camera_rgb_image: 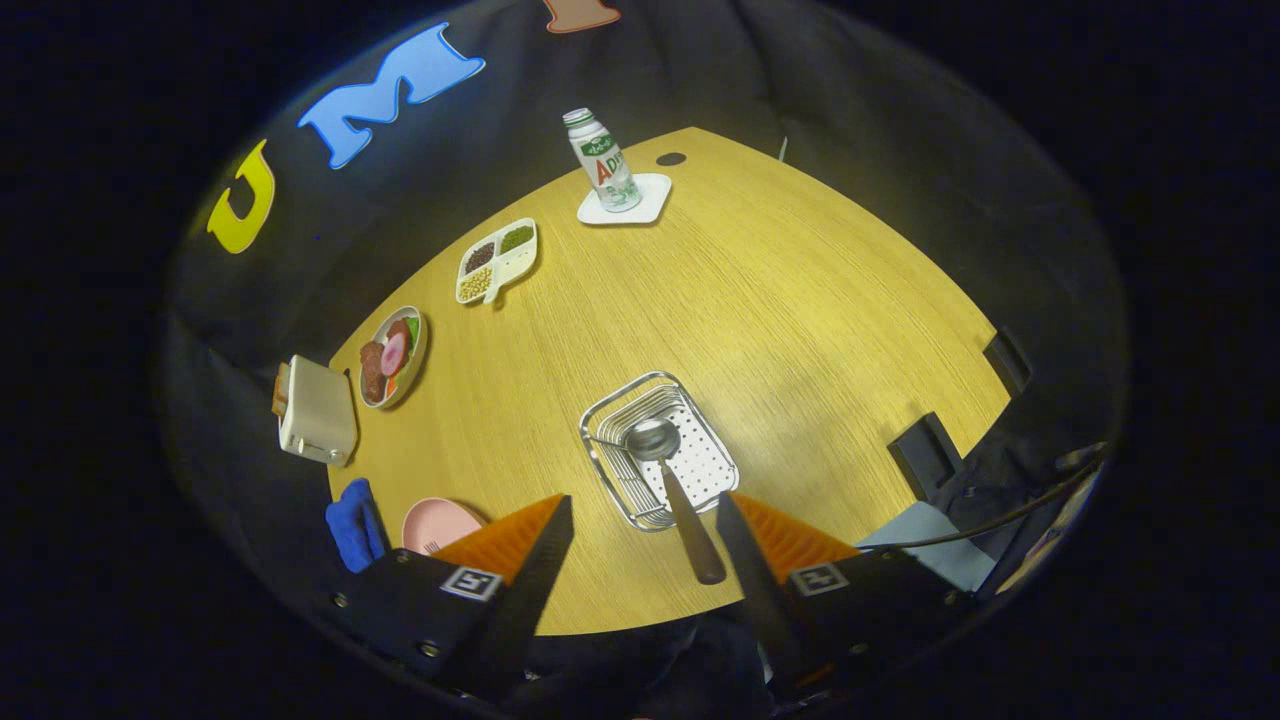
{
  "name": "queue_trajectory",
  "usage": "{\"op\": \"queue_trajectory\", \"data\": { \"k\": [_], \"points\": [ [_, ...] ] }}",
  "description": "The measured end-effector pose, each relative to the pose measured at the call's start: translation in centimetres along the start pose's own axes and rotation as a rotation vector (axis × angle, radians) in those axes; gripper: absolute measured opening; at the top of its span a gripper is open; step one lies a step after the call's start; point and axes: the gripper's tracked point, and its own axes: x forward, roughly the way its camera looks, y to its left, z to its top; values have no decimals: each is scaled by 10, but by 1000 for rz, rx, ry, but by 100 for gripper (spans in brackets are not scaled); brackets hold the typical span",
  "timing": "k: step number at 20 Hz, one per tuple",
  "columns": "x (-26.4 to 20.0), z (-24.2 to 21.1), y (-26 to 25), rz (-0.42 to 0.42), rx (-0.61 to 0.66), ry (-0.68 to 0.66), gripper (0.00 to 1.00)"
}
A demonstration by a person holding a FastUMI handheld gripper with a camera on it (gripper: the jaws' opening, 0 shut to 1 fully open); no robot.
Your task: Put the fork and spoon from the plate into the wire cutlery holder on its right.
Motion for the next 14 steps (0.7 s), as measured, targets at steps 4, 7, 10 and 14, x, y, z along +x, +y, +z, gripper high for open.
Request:
{"op": "queue_trajectory", "data": {
  "k": [4,7,10,14],
  "points": [
    [-5,11,8,-31,-71,-69,100],
    [-10,16,19,-28,-103,-104,100],
    [-13,16,31,-16,-121,-117,100],
    [-16,12,53,11,-153,-126,100]
  ]
}}
